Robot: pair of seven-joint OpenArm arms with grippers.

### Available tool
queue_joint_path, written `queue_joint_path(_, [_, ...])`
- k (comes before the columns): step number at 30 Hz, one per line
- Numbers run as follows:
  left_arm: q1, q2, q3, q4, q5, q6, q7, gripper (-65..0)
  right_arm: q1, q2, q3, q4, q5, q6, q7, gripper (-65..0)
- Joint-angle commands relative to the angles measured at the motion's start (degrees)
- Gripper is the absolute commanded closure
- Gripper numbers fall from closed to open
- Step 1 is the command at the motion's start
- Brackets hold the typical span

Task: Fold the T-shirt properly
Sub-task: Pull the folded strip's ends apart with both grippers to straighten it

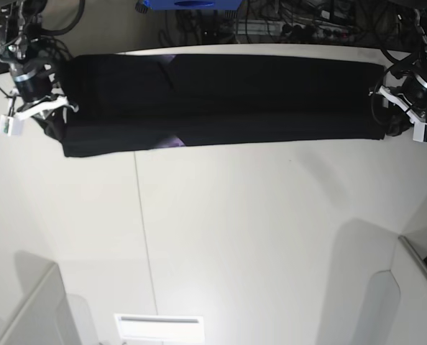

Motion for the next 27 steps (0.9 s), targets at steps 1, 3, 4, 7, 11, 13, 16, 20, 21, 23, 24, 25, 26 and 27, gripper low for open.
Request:
queue_joint_path(1, [0.09,-0.88,-0.6,1.04,-0.52,-0.12,-1.27,0.0,-0.35,0.38,0.47,1.4,0.39,0.33,1.73,0.0])
queue_joint_path(3, [0.88,-0.88,-0.6,1.04,-0.52,-0.12,-1.27,0.0,-1.05,-0.24,0.91,1.66,0.39,0.42,1.82,0.0])
queue_joint_path(4, [1.23,-0.88,-0.6,1.22,-0.52,-0.12,-1.27,0.0,-1.49,-0.24,1.53,1.75,0.39,0.95,1.82,0.0])
queue_joint_path(7, [1.41,-0.88,-0.6,1.66,-0.52,-0.12,-1.27,0.0,-2.55,-1.11,3.11,1.75,1.18,3.67,1.64,0.0])
queue_joint_path(11, [2.81,-0.88,-0.51,1.92,-0.52,-0.12,-1.27,0.0,-5.36,-1.82,6.54,2.1,5.75,4.9,1.56,0.0])
queue_joint_path(13, [2.9,-0.88,-0.42,1.92,-0.52,-0.12,-1.27,0.0,-6.41,-1.82,6.72,2.19,6.1,5.17,1.56,0.0])
queue_joint_path(16, [4.22,-0.88,-0.51,1.92,-0.52,-0.12,-1.36,0.0,-7.64,-1.82,6.36,2.19,6.1,5.17,1.56,0.0])
queue_joint_path(20, [5.89,-0.88,-0.51,1.92,-0.52,-0.12,-1.36,0.0,-8.96,-3.22,6.72,2.1,6.02,5.17,1.56,0.0])
queue_joint_path(21, [6.33,-0.88,-0.51,1.92,-0.52,-0.12,-1.53,0.0,-9.4,-3.31,6.72,2.1,6.02,5.25,1.56,0.0])
queue_joint_path(23, [6.77,-0.88,-0.51,1.92,-0.52,-0.12,-1.53,0.0,-9.93,-3.4,6.36,1.84,6.02,5.25,1.56,0.0])
queue_joint_path(24, [6.77,-0.88,-0.51,1.83,-0.34,-0.12,-1.53,0.0,-10.02,-3.4,6.36,1.75,6.02,5.25,1.56,0.0])
queue_joint_path(25, [6.77,-0.88,-0.51,1.83,-0.25,-0.12,-1.53,0.0,-10.02,-3.58,6.28,1.66,6.02,5.25,1.47,0.0])
queue_joint_path(26, [6.77,-0.88,-0.51,1.66,-0.08,-0.12,-1.53,0.0,-10.11,-4.1,6.19,1.4,6.02,5.25,0.76,0.0])
queue_joint_path(27, [6.77,-0.88,-0.51,1.66,-0.08,-0.12,-1.53,0.0,-10.11,-4.72,6.1,1.22,5.93,5.25,-0.03,0.0])
